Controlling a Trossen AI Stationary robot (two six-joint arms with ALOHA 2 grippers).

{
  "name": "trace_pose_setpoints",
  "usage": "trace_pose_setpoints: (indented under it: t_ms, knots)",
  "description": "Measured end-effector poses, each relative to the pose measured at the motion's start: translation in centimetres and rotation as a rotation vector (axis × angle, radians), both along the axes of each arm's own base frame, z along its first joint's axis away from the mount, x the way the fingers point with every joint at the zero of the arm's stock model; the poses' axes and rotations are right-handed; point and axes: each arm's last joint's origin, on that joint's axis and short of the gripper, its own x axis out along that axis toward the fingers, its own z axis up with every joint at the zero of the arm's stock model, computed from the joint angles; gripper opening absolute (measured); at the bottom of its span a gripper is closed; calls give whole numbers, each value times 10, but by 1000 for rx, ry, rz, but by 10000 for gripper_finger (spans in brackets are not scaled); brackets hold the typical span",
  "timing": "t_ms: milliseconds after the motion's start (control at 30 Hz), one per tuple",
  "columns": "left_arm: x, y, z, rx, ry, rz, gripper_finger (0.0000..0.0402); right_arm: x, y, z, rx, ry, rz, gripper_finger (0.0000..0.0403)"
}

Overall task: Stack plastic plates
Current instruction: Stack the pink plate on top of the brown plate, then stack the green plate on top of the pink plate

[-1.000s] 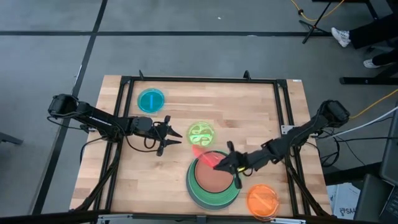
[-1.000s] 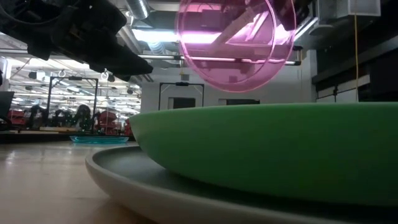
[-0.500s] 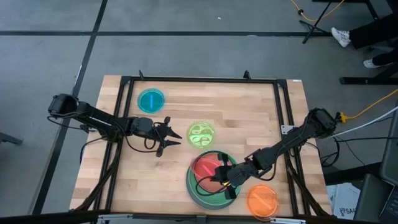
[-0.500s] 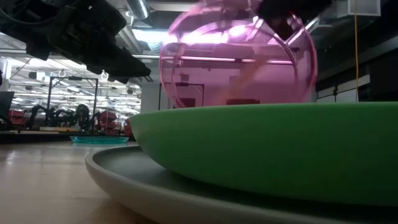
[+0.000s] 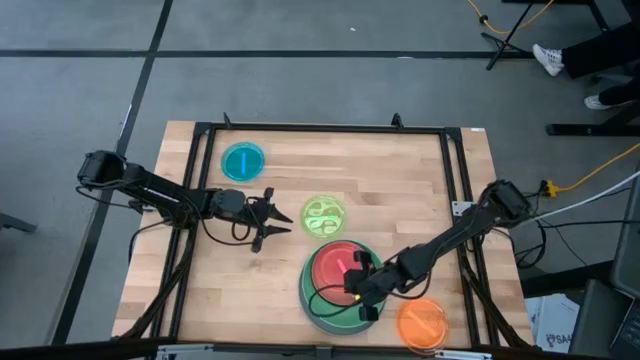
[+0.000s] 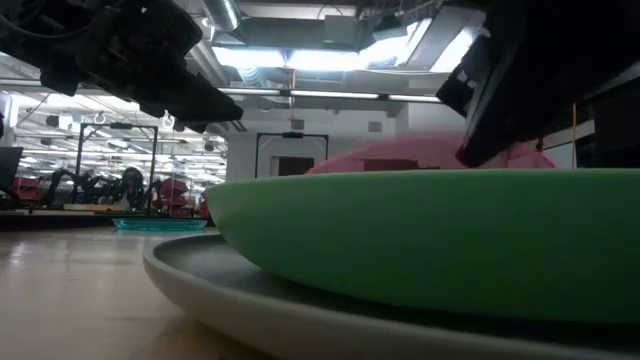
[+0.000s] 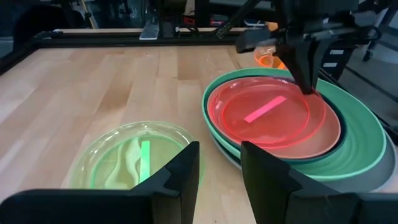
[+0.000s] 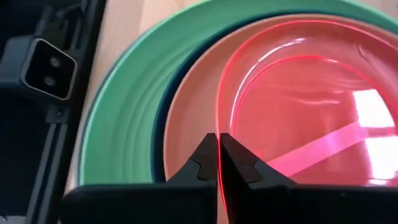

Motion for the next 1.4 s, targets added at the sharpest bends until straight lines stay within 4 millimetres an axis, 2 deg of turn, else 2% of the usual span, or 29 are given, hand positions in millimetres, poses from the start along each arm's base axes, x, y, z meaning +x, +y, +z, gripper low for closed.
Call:
trace_pose_setpoints:
  t_ms: [233,533,633,767,967,1067,1400]
  knots:
    - [0,0,0,-3,1,1,111,2,1,-10,20,37,-37,15]
    - [0,0,0,-25,5,-5,111,3,-1,-10,56,60,-19,120]
    - [0,0,0,-25,5,-6,111,8,-5,-4,116,86,14,146]
    - [0,0,0,-28,6,-6,111,16,-11,10,142,95,68,160]
    - [0,0,0,-28,7,-6,111,25,-33,27,5,77,31,159]
    - [0,0,-1,-28,8,-6,111,27,-47,29,-49,76,-2,159]
    - [0,0,-1,-33,14,-5,111,41,-115,30,-224,76,-259,158]
